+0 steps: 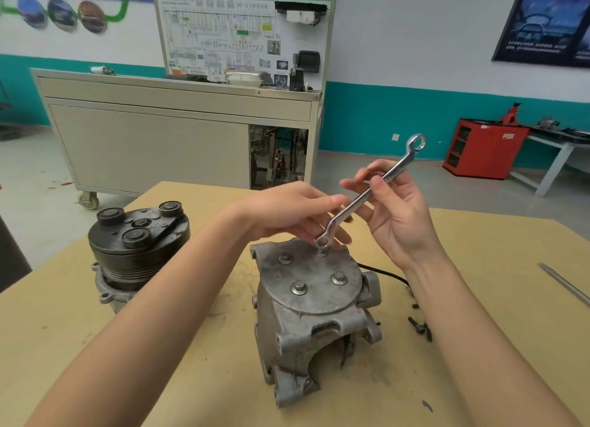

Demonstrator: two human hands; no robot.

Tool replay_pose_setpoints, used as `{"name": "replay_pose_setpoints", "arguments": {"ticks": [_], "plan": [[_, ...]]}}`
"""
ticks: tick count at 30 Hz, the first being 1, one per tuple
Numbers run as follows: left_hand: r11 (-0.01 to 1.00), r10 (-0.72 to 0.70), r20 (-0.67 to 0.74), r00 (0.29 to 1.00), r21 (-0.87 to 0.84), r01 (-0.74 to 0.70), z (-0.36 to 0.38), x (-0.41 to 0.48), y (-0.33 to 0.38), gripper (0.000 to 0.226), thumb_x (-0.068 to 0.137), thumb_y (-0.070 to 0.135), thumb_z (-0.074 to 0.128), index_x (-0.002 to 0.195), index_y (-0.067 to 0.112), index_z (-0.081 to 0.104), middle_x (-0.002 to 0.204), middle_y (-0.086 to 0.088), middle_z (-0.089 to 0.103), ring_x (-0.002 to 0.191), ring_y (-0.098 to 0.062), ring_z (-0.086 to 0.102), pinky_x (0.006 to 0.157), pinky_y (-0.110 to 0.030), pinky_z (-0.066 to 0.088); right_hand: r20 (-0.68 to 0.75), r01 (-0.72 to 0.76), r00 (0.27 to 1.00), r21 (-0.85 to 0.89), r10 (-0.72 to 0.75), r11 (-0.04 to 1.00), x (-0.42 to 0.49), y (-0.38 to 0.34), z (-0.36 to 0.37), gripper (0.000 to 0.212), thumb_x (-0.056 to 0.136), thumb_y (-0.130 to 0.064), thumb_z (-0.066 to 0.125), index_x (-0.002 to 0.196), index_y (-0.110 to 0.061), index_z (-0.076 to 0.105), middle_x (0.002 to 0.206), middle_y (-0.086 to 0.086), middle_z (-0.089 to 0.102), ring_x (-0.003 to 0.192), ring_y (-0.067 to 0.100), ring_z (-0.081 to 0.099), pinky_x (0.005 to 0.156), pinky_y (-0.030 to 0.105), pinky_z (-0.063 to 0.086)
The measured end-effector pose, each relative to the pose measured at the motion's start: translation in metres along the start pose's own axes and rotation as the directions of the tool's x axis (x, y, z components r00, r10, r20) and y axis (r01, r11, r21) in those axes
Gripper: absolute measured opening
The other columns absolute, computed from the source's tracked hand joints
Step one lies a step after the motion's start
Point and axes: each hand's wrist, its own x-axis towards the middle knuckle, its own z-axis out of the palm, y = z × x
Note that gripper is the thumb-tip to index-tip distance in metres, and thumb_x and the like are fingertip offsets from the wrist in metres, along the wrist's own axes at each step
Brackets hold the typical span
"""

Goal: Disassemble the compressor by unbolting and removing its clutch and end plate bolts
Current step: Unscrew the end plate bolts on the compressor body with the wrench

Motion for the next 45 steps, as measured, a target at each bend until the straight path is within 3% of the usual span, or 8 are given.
{"name": "replay_pose_setpoints", "arguments": {"ticks": [4,8,11,21,26,32,39,45], "plan": [[0.962,0.058,0.038,0.998,-0.271,-0.046,-0.001,-0.006,-0.006,0.031,0.087,0.032,0.056,0.102,0.009,0.070,0.074,0.001,0.065,0.076,-0.013,0.066,0.080,-0.028,0.055,-0.097,-0.018,0.995,-0.127,0.005,0.992,0.006,-0.004,-0.004,0.016,0.084,-0.016,0.053,0.083,-0.020,0.069,0.075,-0.002,0.065,0.077,0.013,0.065,0.067,0.030,0.055],[0.990,0.082,-0.269,0.960,-0.087,-0.109,0.006,-0.003,-0.011,0.009,0.087,0.022,0.067,0.083,0.015,0.071,0.065,0.006,0.065,0.065,-0.006,0.063,0.077,-0.024,0.050,-0.254,-0.192,0.964,-0.441,0.083,0.877,0.011,-0.006,-0.006,0.022,0.096,-0.025,0.050,0.085,-0.012,0.063,0.057,-0.003,0.053,0.050,0.008,0.046,0.041,0.019,0.037],[0.992,0.115,-0.316,0.942,0.078,-0.095,0.016,-0.002,-0.010,0.010,0.087,0.022,0.070,0.081,0.013,0.071,0.063,0.007,0.069,0.058,0.001,0.060,0.058,-0.009,0.045,-0.327,-0.340,0.919,-0.383,0.218,0.859,0.014,-0.004,-0.006,0.032,0.101,-0.021,0.039,0.077,-0.007,0.056,0.047,0.001,0.047,0.039,0.010,0.038,0.034,0.019,0.028],[0.948,0.180,-0.446,0.877,0.316,-0.034,0.012,0.006,-0.010,0.019,0.094,0.019,0.062,0.111,0.014,0.066,0.087,0.003,0.072,0.073,-0.005,0.065,0.063,-0.015,0.049,-0.240,-0.496,0.862,-0.220,0.447,0.840,0.024,0.017,-0.027,0.028,0.101,-0.018,0.039,0.078,-0.007,0.050,0.046,-0.001,0.043,0.038,0.007,0.031,0.032,0.016,0.023],[0.608,0.371,-0.236,0.898,0.793,-0.043,-0.005,0.037,0.004,0.055,0.096,-0.001,0.041,0.144,0.026,0.040,0.134,-0.007,0.052,0.117,-0.022,0.052,0.094,-0.039,0.047,-0.156,-0.547,0.837,-0.177,0.525,0.818,0.023,0.021,-0.039,0.026,0.100,-0.024,0.041,0.079,-0.011,0.050,0.049,-0.003,0.043,0.041,0.007,0.033,0.036,0.016,0.025],[0.229,0.235,-0.085,0.968,0.973,0.030,-0.020,0.070,0.007,0.035,0.098,0.012,0.049,0.132,0.020,0.050,0.132,-0.004,0.052,0.118,-0.025,0.051,0.081,-0.039,0.048,-0.098,-0.544,0.838,-0.213,0.536,0.812,0.028,0.022,-0.041,0.026,0.102,-0.025,0.039,0.082,-0.011,0.050,0.050,-0.004,0.044,0.042,0.006,0.033,0.038,0.016,0.026],[0.741,0.309,-0.239,0.920,0.668,-0.076,-0.022,0.081,0.018,0.031,0.099,0.008,0.037,0.128,0.019,0.045,0.113,-0.008,0.065,0.090,-0.018,0.064,0.079,-0.032,0.053,-0.039,-0.575,0.804,-0.309,0.594,0.758,0.041,0.020,-0.043,0.025,0.101,-0.025,0.041,0.082,-0.010,0.050,0.052,-0.004,0.045,0.043,0.006,0.032,0.041,0.016,0.027],[0.688,0.208,-0.196,0.958,0.726,-0.001,-0.019,0.094,0.003,0.035,0.097,0.037,0.054,0.125,0.016,0.050,0.102,-0.003,0.064,0.082,-0.013,0.061,0.064,-0.017,0.044,-0.076,-0.601,0.792,-0.276,0.606,0.750,0.038,0.035,-0.048,0.026,0.101,-0.022,0.042,0.080,-0.010,0.050,0.052,-0.005,0.047,0.041,0.005,0.033,0.039,0.016,0.028]]}}
